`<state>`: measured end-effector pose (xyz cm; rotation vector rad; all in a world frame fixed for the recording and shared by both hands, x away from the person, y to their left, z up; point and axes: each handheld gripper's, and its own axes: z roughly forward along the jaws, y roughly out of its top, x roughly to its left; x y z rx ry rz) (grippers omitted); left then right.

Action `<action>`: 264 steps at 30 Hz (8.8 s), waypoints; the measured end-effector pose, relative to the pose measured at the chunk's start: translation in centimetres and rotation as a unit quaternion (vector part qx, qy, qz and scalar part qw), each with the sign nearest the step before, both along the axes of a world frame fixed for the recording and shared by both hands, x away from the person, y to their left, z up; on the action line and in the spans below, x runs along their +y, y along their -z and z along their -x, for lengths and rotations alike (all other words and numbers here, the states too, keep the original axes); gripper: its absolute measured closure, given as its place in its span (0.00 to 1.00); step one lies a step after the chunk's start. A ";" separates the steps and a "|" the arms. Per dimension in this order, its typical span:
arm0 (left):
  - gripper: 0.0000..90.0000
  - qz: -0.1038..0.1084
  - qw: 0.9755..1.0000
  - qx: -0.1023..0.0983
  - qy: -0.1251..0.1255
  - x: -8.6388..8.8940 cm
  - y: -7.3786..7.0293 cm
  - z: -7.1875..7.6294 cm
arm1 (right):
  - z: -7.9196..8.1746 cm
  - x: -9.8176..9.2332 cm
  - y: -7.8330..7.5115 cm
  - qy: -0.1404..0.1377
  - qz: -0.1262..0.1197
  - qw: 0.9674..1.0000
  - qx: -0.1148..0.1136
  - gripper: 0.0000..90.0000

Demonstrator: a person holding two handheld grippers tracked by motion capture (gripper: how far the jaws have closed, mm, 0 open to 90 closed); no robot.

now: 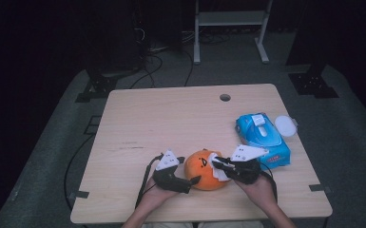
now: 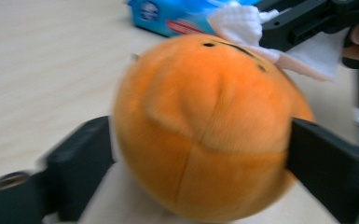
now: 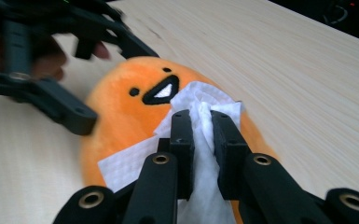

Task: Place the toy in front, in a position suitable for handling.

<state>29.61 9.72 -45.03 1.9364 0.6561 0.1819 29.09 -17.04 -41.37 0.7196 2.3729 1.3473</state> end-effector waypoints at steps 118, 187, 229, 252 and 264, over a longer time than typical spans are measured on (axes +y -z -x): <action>0.33 -0.080 0.986 -0.144 0.033 -2.1 -1.2 3.1 | -0.2 -0.3 -0.4 0.028 0.001 1.000 0.001 0.88; 0.37 -0.024 0.997 -0.059 -0.032 1.8 -0.8 0.1 | 2.1 2.1 0.1 -0.038 0.004 0.999 -0.014 0.88; 0.21 -0.007 0.994 -0.110 0.022 -1.7 -1.7 2.3 | -0.3 -1.1 -0.1 0.018 -0.033 0.999 0.020 0.88; 0.41 -0.045 0.986 -0.160 0.009 -0.9 -1.0 1.9 | 1.1 -0.4 -1.0 0.018 -0.008 1.000 -0.023 0.88; 0.40 -0.046 0.988 -0.149 0.009 0.0 -0.9 1.8 | 0.1 -1.9 -0.2 0.046 -0.008 0.999 0.006 0.89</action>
